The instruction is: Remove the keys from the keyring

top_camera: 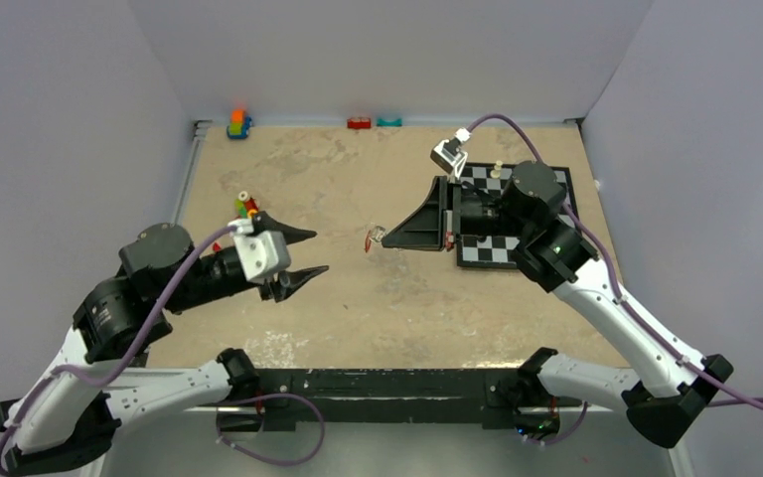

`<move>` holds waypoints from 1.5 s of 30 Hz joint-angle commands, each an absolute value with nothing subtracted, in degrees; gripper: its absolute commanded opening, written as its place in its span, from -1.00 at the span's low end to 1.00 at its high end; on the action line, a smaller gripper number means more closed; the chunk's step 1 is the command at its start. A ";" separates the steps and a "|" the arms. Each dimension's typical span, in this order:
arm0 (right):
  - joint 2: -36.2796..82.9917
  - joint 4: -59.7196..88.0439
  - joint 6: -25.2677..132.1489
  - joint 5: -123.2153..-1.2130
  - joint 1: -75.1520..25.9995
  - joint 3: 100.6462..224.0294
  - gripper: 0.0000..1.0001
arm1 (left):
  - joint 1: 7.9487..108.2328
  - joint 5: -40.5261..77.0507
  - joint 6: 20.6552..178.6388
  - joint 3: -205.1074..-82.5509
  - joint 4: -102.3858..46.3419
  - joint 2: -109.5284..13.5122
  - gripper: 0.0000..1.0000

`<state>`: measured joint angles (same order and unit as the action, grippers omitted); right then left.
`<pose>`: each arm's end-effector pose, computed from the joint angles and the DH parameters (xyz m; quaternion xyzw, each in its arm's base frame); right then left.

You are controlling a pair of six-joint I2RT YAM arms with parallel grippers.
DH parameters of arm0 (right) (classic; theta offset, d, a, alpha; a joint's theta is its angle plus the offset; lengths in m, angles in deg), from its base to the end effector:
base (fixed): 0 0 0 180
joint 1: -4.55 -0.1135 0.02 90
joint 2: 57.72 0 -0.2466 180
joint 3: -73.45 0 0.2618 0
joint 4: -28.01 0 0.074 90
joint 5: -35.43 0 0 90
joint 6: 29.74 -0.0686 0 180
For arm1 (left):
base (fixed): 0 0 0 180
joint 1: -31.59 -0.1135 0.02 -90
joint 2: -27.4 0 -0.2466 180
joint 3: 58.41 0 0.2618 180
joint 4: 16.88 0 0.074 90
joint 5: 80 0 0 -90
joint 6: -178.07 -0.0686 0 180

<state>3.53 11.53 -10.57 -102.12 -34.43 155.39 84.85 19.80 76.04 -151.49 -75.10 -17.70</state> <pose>0.1752 0.2069 0.4310 -0.1131 0.6800 0.7063 0.1609 0.0867 -0.1356 0.4575 0.4586 0.6143 -0.2863 0.5749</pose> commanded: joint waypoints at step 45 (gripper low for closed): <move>5.52 -5.08 -2.02 -97.85 -34.52 163.31 -1.00 | 85.47 27.49 54.71 -138.48 -46.31 -12.24 -0.25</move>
<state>5.72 3.53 -10.88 -101.88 -34.43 158.21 85.28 32.57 33.92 -135.41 -49.44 -14.40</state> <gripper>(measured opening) 0.014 0.371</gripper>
